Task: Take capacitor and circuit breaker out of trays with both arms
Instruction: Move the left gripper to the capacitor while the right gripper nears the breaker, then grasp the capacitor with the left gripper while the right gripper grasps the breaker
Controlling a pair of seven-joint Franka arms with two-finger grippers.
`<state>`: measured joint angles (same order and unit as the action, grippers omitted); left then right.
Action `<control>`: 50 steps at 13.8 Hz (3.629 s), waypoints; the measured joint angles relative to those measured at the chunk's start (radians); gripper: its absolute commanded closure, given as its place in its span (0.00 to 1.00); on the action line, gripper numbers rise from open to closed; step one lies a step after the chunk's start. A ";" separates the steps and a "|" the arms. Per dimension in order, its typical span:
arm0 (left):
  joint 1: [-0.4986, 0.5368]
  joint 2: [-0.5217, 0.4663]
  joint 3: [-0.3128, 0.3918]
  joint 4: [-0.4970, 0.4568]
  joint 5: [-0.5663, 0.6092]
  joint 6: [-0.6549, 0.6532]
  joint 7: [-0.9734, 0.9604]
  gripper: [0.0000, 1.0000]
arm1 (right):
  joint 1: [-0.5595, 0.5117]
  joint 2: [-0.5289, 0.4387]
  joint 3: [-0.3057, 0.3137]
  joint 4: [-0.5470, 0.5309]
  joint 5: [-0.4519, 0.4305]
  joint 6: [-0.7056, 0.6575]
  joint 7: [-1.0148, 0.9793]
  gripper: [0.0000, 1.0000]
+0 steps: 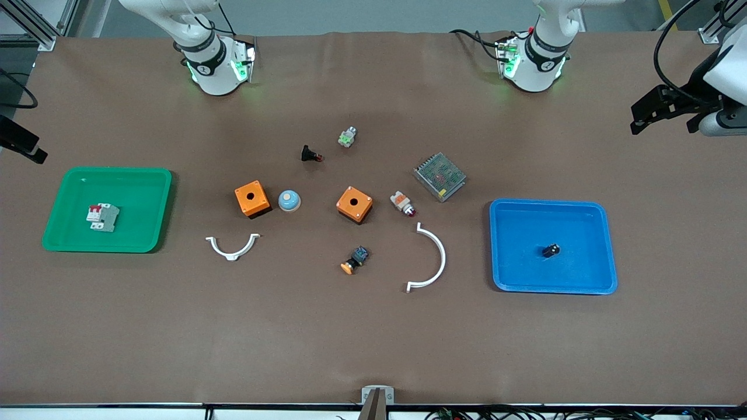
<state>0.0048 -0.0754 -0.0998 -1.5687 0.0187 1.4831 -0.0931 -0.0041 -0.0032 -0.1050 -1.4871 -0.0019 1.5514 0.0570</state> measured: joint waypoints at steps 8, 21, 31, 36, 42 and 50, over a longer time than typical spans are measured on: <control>0.026 0.098 0.002 -0.004 0.000 0.038 0.000 0.00 | 0.000 0.001 0.000 0.000 0.000 0.000 0.000 0.00; 0.052 0.443 -0.012 -0.378 0.000 0.843 -0.033 0.00 | -0.199 0.286 -0.013 -0.029 -0.020 0.054 -0.221 0.00; 0.035 0.571 -0.012 -0.435 0.000 1.022 -0.071 0.29 | -0.326 0.436 -0.015 -0.299 -0.020 0.530 -0.386 0.03; 0.035 0.587 -0.013 -0.426 0.000 1.039 -0.071 0.35 | -0.337 0.438 -0.015 -0.452 -0.020 0.689 -0.386 0.08; 0.037 0.594 -0.012 -0.422 0.000 1.039 -0.071 0.73 | -0.346 0.470 -0.015 -0.473 -0.020 0.698 -0.386 0.49; 0.034 0.556 -0.030 -0.374 0.000 1.046 -0.071 1.00 | -0.346 0.475 -0.014 -0.469 -0.020 0.701 -0.386 0.76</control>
<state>0.0384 0.4805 -0.1296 -1.9423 0.0187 2.5293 -0.1643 -0.3501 0.4715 -0.1186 -1.9565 -0.0218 2.2528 -0.3286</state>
